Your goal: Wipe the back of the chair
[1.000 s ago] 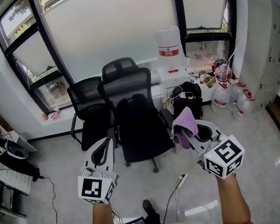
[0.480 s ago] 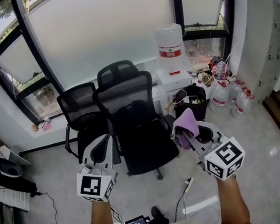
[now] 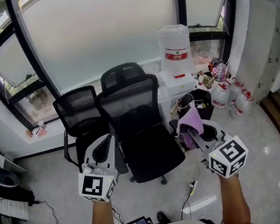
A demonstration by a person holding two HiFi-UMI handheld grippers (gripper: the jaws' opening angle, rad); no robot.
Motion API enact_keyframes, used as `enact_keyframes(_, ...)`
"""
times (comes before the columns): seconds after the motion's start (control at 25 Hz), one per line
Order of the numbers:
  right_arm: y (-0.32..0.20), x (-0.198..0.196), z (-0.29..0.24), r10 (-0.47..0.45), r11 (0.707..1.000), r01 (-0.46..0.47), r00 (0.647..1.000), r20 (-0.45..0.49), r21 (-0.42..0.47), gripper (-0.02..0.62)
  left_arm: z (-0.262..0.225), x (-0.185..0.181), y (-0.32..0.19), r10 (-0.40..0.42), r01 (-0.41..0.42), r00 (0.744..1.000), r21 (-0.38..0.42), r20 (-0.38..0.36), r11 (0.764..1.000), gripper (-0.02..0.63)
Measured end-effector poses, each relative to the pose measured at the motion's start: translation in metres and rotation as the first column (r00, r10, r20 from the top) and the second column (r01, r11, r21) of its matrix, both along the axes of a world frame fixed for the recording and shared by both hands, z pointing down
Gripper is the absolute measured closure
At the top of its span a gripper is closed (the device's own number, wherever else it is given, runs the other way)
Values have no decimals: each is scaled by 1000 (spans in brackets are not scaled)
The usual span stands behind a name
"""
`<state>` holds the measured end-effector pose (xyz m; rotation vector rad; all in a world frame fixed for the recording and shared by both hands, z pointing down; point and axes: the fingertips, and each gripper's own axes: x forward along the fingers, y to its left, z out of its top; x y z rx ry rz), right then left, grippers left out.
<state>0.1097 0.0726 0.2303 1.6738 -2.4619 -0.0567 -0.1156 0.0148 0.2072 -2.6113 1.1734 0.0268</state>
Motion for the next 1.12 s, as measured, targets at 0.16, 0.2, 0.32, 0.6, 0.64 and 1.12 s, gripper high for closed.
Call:
enact_keyframes(0.16, -24, -24, -8, 13, 1000, -13, 1000, -14, 3, 538, -1, -28, -21, 9, -9, 1000, 3, -24, 1000, 600)
enact_keyframes(0.2, -28, -30, -10, 11, 1000, -11, 1000, -23, 1, 538, -1, -34, -24, 9, -9, 999, 1, -32, 1000, 600)
enact_keyframes(0.32, -33, -45, -17, -3, 1000, 2, 998, -66, -6, 538, 0, -50, -28, 3, -3, 998, -6, -67, 1000, 600)
enact_keyframes(0.6, -64, -74, -40, -41, 999, 44, 994, -98, 29, 538, -7, -82, -36, -37, 38, 995, 6, -92, 999, 600)
enact_keyframes(0.64, -71, -78, -42, -50, 998, 54, 994, -95, 38, 538, -8, -87, -37, -48, 49, 995, 8, -90, 999, 600)
enact_keyframes(1.12, -164, -81, -33, -170, 981, 172, 985, -27, 92, 538, -5, -96, -68, -176, 176, 984, 40, -10, 984, 600)
